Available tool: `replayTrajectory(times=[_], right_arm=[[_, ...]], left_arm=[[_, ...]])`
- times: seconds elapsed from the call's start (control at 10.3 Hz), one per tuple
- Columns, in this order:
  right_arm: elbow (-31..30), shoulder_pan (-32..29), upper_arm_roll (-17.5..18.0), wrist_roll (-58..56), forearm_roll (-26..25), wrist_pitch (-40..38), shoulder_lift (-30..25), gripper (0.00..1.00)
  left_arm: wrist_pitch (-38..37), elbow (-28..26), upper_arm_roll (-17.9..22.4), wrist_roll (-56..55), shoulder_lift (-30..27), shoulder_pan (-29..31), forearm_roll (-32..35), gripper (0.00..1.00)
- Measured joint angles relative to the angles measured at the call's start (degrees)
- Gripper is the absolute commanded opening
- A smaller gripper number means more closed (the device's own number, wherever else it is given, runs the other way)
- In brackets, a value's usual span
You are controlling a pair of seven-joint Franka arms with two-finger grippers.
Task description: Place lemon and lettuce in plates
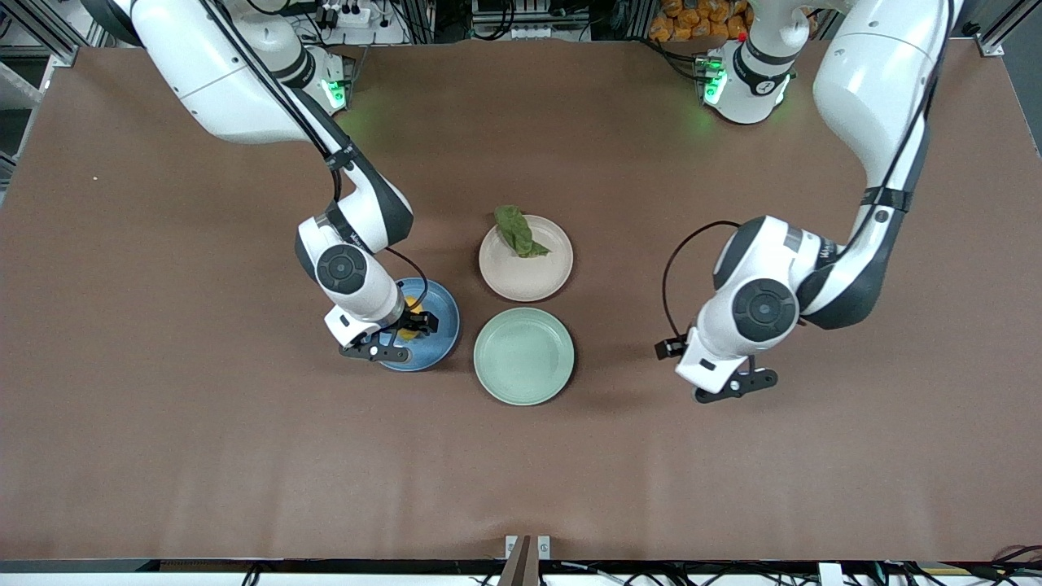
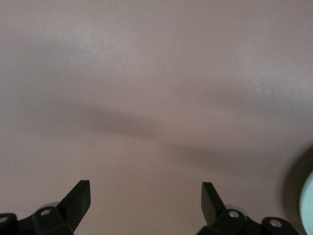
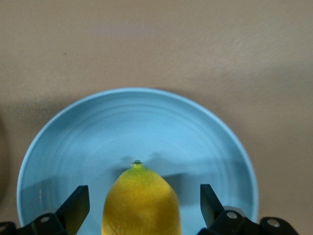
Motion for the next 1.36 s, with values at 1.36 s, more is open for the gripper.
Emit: replayTrajectory(times=[1.36], right_arm=[[12.29, -10.76, -11.67, -26.9, 1.55, -29.31, -13.68, 1.0]], left_arm=[[3.8, -22.26, 17.56, 29.14, -21.07, -4.22, -11.77, 1.0]])
